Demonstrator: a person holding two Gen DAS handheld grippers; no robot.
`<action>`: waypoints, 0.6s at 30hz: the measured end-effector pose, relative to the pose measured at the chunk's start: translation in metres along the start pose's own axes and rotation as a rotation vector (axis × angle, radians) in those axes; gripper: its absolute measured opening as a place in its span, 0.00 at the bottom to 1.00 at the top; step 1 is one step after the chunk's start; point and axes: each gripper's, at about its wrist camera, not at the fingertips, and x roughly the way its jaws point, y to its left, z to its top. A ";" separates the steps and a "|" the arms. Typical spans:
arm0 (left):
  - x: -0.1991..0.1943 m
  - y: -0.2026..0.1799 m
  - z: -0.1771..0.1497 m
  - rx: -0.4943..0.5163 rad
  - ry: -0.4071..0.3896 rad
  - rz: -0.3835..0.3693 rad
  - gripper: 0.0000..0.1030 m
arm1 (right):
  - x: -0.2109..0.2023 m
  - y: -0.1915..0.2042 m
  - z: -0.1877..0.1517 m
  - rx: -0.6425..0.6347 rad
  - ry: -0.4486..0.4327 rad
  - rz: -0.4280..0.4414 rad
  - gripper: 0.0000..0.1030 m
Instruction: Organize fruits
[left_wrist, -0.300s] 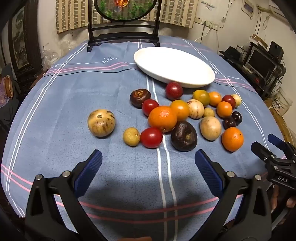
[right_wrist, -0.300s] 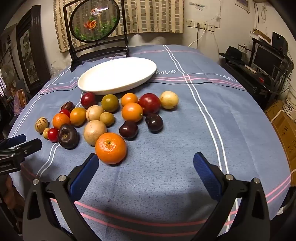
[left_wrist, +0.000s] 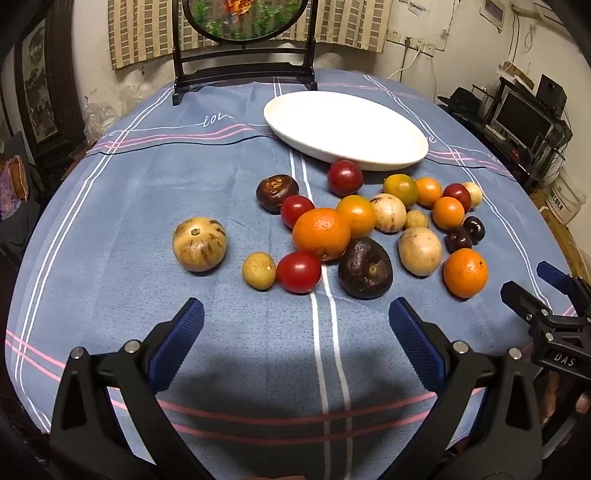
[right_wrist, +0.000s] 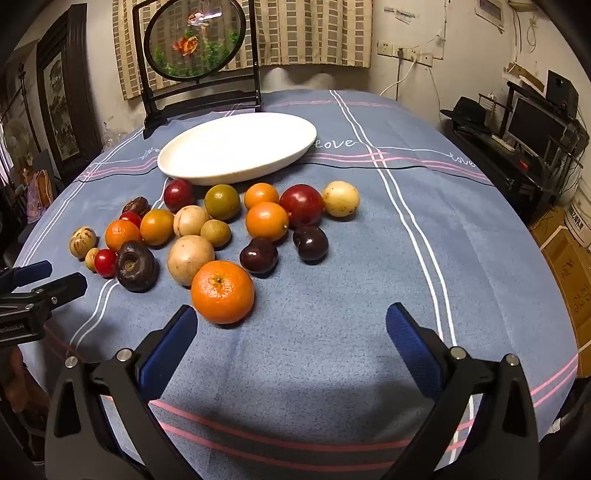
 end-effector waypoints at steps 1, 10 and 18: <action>0.000 0.000 0.000 -0.001 -0.001 0.000 0.98 | 0.007 -0.006 0.002 0.003 0.010 0.008 0.99; -0.004 -0.001 0.000 -0.002 -0.001 0.004 0.98 | 0.008 -0.001 0.002 0.001 0.013 0.006 0.99; -0.003 0.001 0.000 -0.008 0.004 0.006 0.98 | 0.011 0.002 -0.001 -0.008 0.018 0.008 0.99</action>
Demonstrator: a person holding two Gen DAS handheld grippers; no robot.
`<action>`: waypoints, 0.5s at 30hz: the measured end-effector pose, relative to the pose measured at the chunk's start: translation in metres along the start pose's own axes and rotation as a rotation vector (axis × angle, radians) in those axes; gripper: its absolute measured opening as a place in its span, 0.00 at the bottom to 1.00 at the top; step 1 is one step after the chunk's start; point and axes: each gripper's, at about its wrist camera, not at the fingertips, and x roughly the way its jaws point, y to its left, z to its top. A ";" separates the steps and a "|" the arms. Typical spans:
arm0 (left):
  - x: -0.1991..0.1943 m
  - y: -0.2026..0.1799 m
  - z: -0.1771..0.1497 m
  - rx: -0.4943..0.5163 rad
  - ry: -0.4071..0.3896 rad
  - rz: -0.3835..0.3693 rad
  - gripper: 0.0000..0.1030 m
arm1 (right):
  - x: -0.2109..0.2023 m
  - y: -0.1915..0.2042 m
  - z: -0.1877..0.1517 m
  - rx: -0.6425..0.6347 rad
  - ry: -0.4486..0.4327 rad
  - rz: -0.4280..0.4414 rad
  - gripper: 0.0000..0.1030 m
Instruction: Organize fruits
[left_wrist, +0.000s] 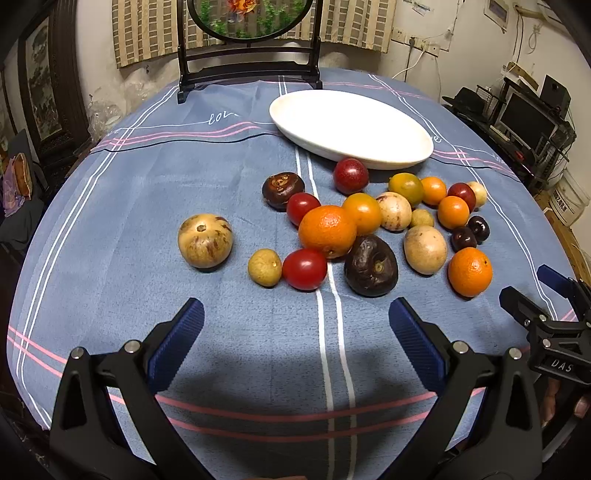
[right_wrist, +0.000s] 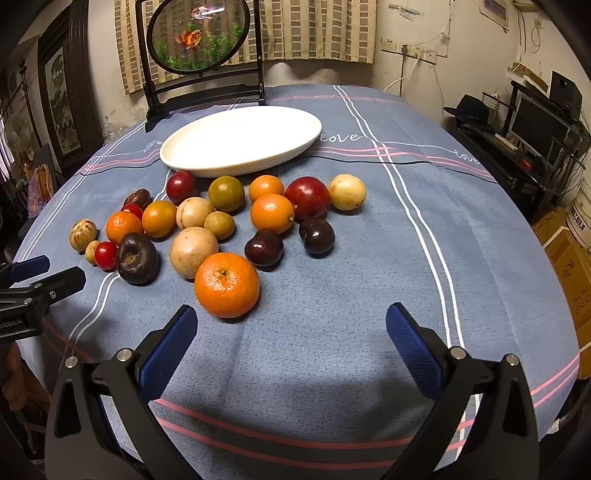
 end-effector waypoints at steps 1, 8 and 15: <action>0.000 0.000 0.000 0.000 0.001 0.001 0.98 | 0.000 0.000 0.000 0.000 0.002 0.000 0.99; -0.001 0.000 0.000 0.002 0.005 0.000 0.98 | 0.000 -0.001 -0.001 0.000 0.008 0.003 0.99; 0.003 0.000 -0.001 0.002 0.007 0.002 0.98 | 0.001 -0.001 0.000 0.000 0.008 0.003 0.99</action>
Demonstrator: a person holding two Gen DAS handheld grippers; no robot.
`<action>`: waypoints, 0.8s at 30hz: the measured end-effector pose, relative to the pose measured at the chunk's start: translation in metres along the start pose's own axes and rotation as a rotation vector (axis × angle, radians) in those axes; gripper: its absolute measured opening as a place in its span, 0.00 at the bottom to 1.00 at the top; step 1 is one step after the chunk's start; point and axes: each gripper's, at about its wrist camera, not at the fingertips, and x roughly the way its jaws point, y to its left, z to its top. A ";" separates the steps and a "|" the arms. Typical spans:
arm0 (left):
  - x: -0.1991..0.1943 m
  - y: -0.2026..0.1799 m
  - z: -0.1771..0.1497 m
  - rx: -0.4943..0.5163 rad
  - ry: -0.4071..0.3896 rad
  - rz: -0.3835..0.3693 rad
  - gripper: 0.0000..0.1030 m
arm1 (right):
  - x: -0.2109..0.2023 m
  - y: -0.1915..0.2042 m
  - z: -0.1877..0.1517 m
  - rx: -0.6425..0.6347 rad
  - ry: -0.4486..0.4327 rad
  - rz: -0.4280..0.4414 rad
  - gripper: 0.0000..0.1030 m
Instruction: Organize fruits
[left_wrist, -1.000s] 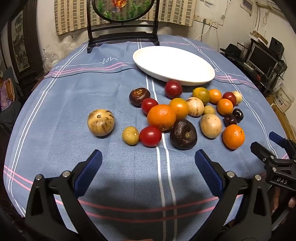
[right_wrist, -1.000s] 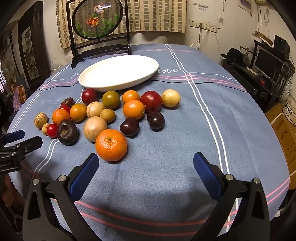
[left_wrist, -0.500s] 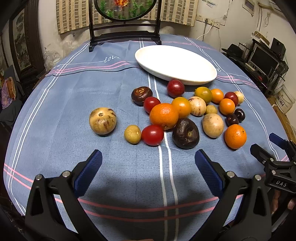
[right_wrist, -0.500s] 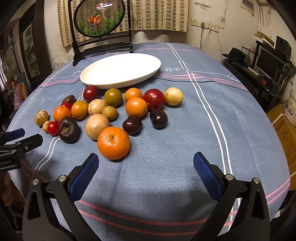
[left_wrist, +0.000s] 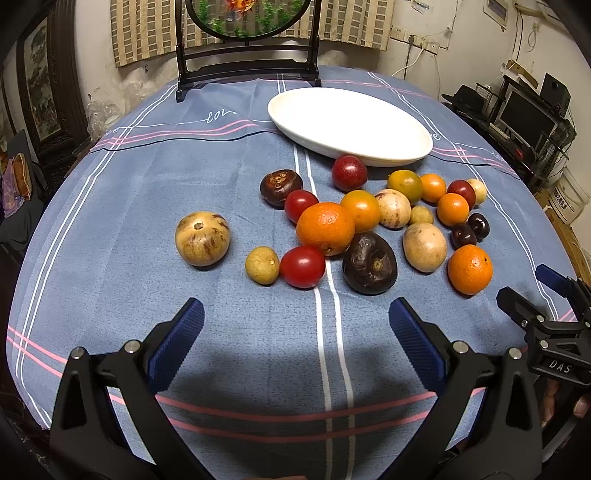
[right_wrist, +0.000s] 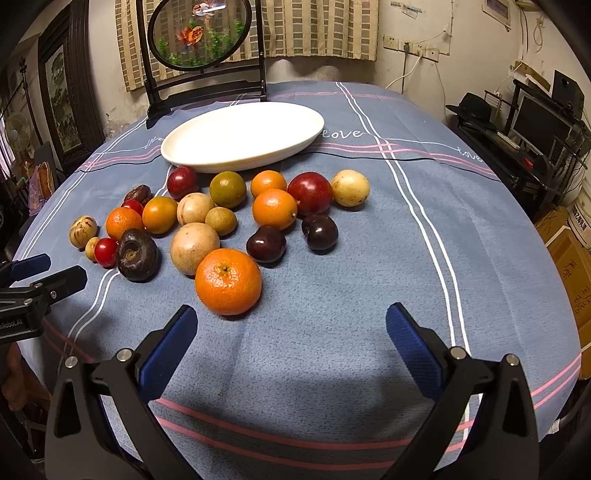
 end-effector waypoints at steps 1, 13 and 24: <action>0.000 0.000 0.000 0.000 0.000 0.000 0.98 | 0.000 0.000 0.000 0.000 0.000 0.000 0.99; 0.001 -0.002 0.000 0.001 0.001 -0.001 0.98 | 0.002 0.002 0.000 -0.002 0.010 -0.001 0.99; 0.002 -0.003 -0.003 0.003 0.007 -0.001 0.98 | 0.003 0.002 0.000 -0.002 0.012 -0.003 0.99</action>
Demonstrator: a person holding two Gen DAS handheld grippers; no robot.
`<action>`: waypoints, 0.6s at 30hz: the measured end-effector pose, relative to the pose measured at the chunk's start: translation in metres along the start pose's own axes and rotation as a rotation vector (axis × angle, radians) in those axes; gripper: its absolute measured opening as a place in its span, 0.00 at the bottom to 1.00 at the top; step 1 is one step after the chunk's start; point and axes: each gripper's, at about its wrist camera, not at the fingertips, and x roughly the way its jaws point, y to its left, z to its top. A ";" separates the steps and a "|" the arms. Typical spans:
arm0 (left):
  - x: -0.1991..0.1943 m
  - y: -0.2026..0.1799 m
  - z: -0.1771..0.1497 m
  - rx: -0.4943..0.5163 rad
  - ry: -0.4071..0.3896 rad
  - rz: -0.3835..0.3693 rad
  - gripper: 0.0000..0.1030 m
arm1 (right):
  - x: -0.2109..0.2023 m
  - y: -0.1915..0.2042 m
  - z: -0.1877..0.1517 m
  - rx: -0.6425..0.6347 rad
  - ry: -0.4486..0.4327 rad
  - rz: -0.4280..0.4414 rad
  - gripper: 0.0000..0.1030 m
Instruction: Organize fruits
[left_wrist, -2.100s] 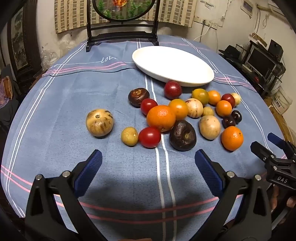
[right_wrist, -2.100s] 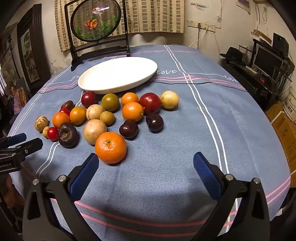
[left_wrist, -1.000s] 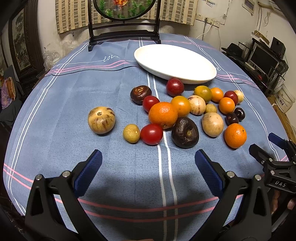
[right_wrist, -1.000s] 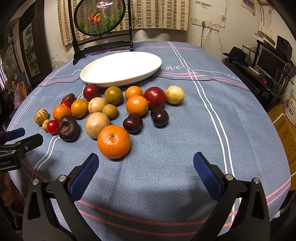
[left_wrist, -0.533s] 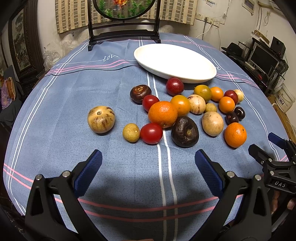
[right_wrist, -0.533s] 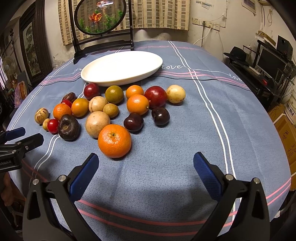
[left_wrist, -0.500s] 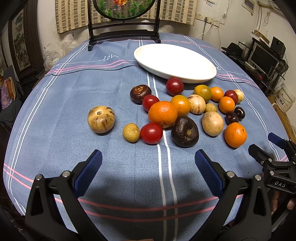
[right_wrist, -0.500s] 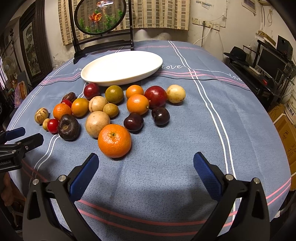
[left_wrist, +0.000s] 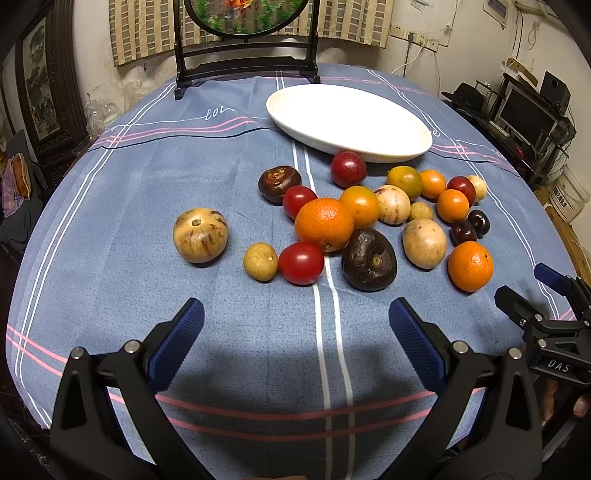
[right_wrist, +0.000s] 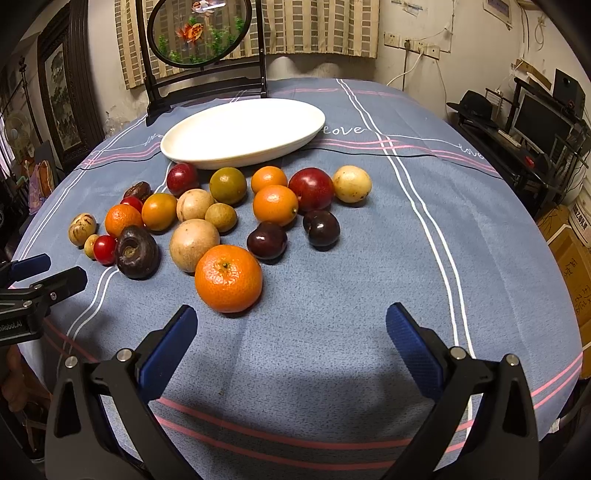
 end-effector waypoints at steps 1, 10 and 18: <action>0.000 0.000 0.000 0.001 0.001 -0.001 0.98 | 0.000 0.000 0.000 0.000 0.000 0.000 0.99; 0.000 0.000 0.000 0.000 0.006 -0.003 0.98 | 0.001 0.000 0.000 0.001 0.003 -0.001 0.99; 0.000 0.000 0.000 0.001 0.010 -0.004 0.98 | 0.004 0.001 -0.003 0.001 0.014 0.003 0.99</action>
